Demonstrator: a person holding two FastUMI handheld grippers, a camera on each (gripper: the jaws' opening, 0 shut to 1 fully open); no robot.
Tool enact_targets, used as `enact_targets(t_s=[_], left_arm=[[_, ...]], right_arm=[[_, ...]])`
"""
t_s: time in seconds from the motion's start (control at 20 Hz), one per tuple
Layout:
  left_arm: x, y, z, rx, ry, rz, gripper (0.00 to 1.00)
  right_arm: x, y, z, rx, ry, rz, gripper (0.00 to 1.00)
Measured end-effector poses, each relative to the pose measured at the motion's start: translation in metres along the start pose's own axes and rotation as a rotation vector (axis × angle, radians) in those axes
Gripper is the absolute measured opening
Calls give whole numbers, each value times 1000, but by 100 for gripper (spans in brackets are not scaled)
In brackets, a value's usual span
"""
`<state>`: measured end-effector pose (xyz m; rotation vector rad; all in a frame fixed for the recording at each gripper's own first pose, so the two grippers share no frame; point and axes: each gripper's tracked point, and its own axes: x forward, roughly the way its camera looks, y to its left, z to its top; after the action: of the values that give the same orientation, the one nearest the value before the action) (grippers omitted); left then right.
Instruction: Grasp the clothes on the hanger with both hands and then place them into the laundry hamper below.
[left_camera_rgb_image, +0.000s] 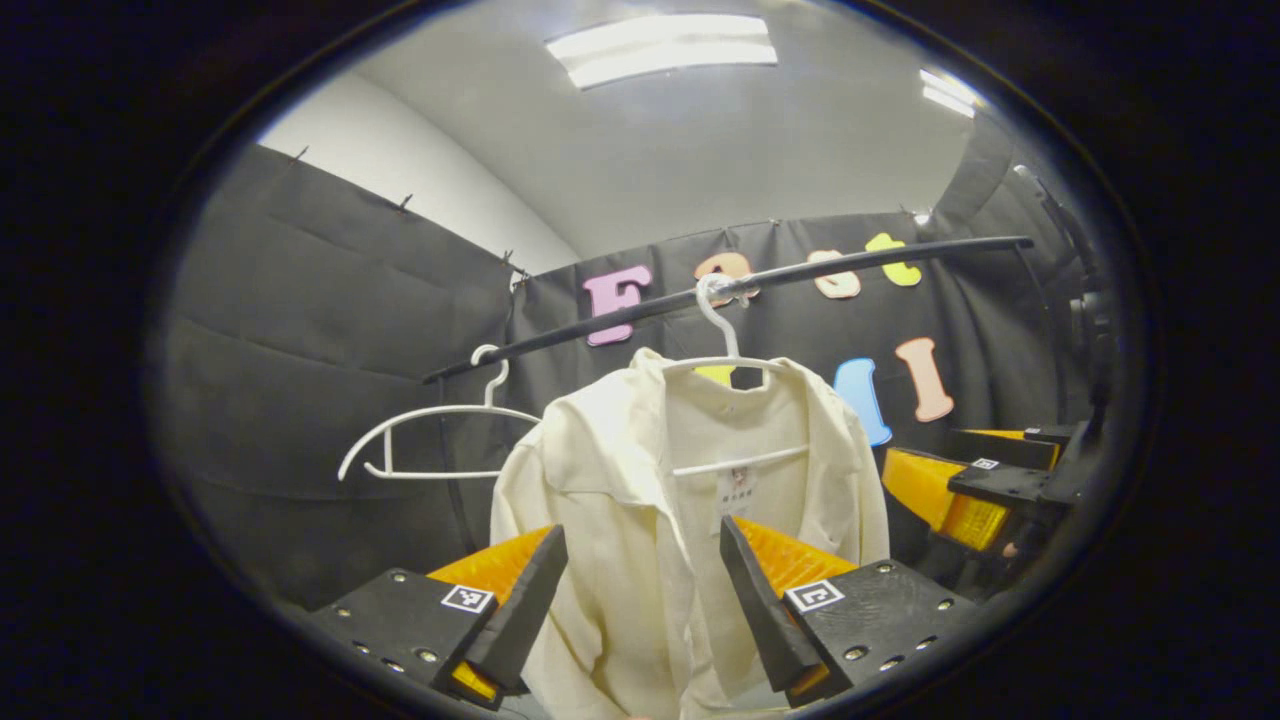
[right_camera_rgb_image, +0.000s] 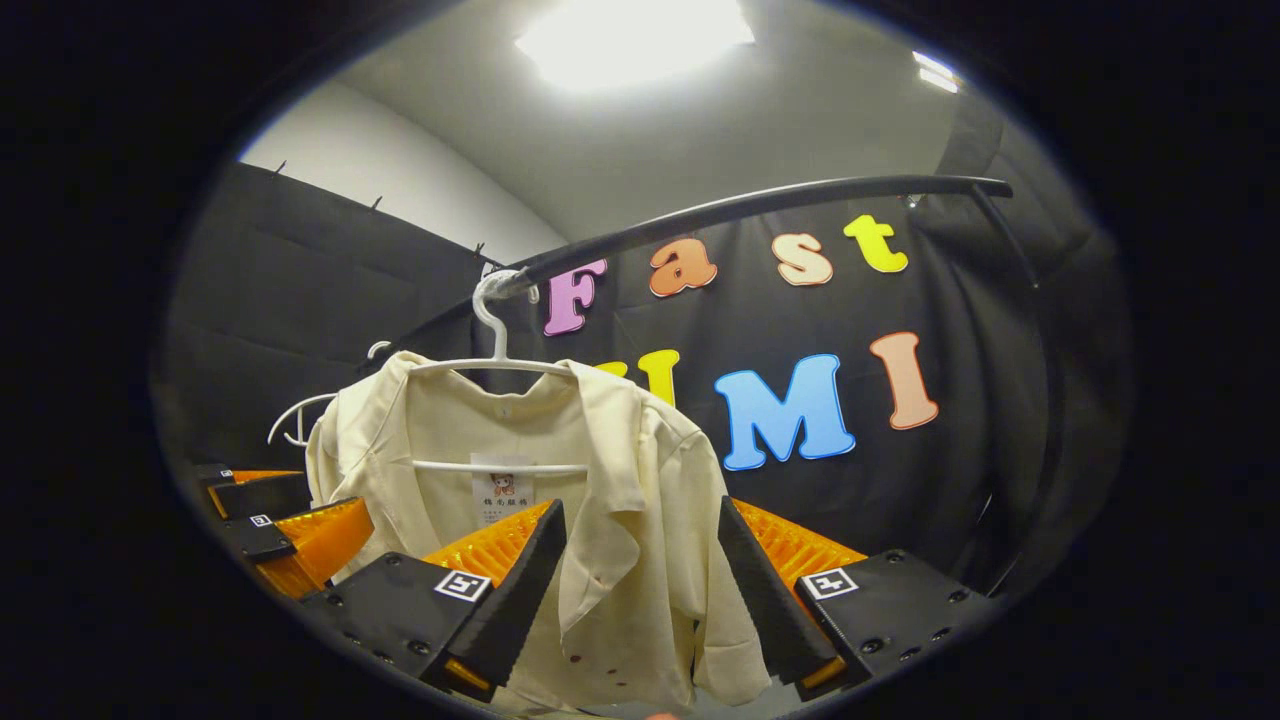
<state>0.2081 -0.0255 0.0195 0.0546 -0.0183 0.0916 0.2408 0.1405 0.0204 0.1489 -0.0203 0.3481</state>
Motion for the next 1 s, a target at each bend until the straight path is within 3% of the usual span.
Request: enact_targets(t_s=[0.6, 1.0], left_arm=[[56, 8, -23, 46, 45, 174, 90], [69, 13, -28, 77, 59, 255, 89]], right_arm=[[75, 7, -27, 50, 54, 79, 97], [102, 16, -33, 84, 69, 67, 97]])
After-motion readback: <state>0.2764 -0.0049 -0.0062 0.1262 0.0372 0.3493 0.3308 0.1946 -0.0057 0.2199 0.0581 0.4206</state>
